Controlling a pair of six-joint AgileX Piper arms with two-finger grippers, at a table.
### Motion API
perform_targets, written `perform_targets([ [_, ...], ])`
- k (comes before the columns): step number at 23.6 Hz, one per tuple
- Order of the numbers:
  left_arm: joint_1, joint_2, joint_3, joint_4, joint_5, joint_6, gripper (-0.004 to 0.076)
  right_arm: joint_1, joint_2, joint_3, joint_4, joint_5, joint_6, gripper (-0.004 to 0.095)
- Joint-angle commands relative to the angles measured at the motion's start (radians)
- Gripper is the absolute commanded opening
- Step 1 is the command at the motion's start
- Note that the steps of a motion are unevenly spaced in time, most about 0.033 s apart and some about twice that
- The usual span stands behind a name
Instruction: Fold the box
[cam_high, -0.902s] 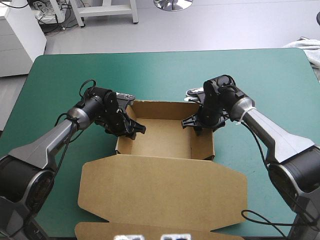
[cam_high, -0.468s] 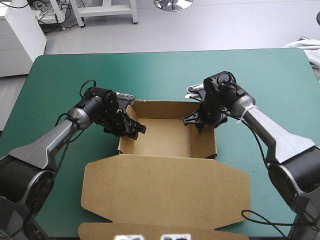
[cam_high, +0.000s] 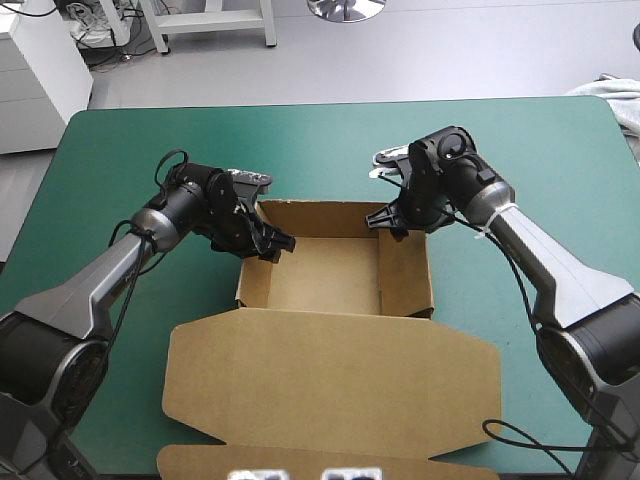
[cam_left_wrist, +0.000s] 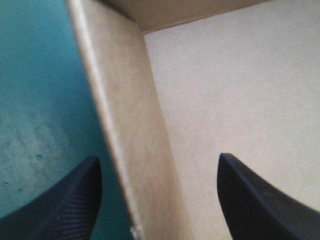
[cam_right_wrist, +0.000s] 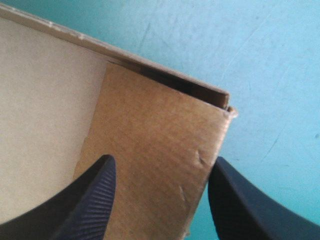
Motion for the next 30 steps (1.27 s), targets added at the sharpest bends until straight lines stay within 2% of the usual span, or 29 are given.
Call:
perform_targets([
  [1,-0.005,-0.05,-0.088,-0.018,0.02,-0.002,0.0476,-0.001,-0.051,-0.075,-0.015,0.021,-0.009,0.0519],
  [5,-0.005,-0.05,-0.173,0.023,0.073,-0.002,0.0476,-0.001,-0.051,-0.136,-0.023,0.021,-0.009,0.0519],
  [11,-0.005,-0.056,-0.317,0.223,0.248,-0.002,0.0476,-0.001,-0.066,-0.242,-0.107,0.021,-0.016,0.0519],
  [17,-0.005,-0.134,-0.352,0.229,0.248,-0.01,0.0468,-0.001,-0.124,-0.284,-0.117,0.021,-0.012,0.0513],
  [19,-0.005,-0.187,-0.352,0.225,0.248,-0.017,0.0423,-0.001,-0.15,-0.284,-0.117,0.021,-0.008,0.0513],
  [23,-0.005,-0.34,-0.352,0.225,0.248,-0.017,0.0258,-0.005,-0.194,-0.282,-0.121,0.022,0.029,0.0513],
  [25,-0.005,-0.455,-0.352,0.219,0.248,-0.017,0.0147,-0.037,-0.205,-0.282,-0.071,0.022,0.033,0.0513],
  [27,-0.005,-0.555,-0.32,0.201,0.248,-0.017,0.0079,-0.068,-0.207,-0.268,0.003,0.022,0.033,0.0513],
  [30,-0.005,-0.709,-0.197,0.192,0.248,-0.017,0.0023,-0.1,-0.207,-0.201,0.04,0.022,0.033,0.0513],
])
